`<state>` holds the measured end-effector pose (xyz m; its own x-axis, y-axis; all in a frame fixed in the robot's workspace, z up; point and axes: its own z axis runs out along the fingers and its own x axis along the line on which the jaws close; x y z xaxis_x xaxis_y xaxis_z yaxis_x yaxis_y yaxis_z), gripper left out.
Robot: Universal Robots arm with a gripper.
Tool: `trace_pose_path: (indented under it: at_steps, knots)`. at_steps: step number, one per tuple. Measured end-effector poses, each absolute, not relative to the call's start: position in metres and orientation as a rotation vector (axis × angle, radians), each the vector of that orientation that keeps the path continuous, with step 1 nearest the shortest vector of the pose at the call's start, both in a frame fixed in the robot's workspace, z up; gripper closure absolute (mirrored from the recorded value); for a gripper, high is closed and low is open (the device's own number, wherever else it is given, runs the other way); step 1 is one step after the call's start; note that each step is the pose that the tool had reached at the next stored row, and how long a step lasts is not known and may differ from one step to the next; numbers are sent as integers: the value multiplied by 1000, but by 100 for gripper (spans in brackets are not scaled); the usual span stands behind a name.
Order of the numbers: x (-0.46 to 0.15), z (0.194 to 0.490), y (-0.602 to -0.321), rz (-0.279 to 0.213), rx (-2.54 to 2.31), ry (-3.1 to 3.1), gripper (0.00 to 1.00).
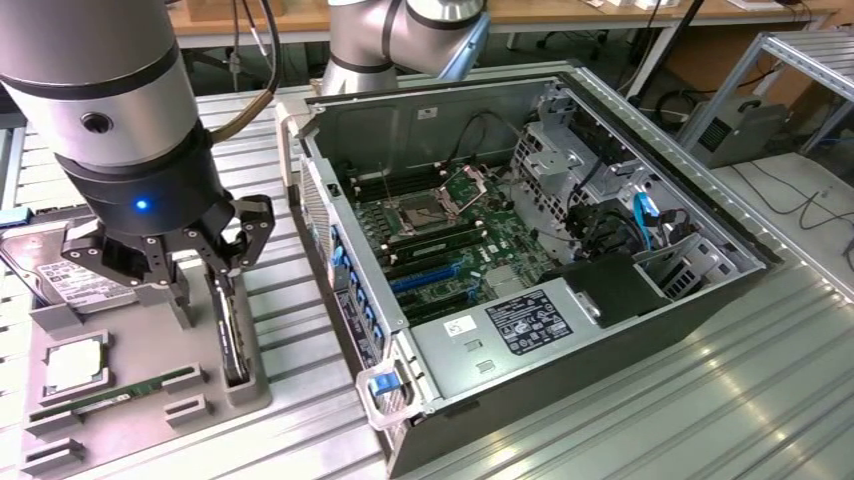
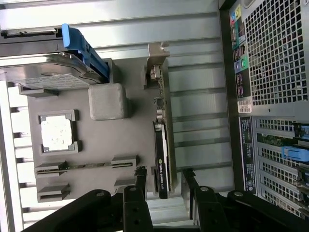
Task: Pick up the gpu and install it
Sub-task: 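Pick up the gpu and move the gpu toward the slot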
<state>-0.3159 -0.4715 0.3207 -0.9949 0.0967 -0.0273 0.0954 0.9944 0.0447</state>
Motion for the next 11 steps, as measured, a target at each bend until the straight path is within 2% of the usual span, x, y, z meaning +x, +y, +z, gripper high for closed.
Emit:
trace_pose_path:
  at_steps: [11]
  knots:
    - [-315,303,-471,67,149,3108,58]
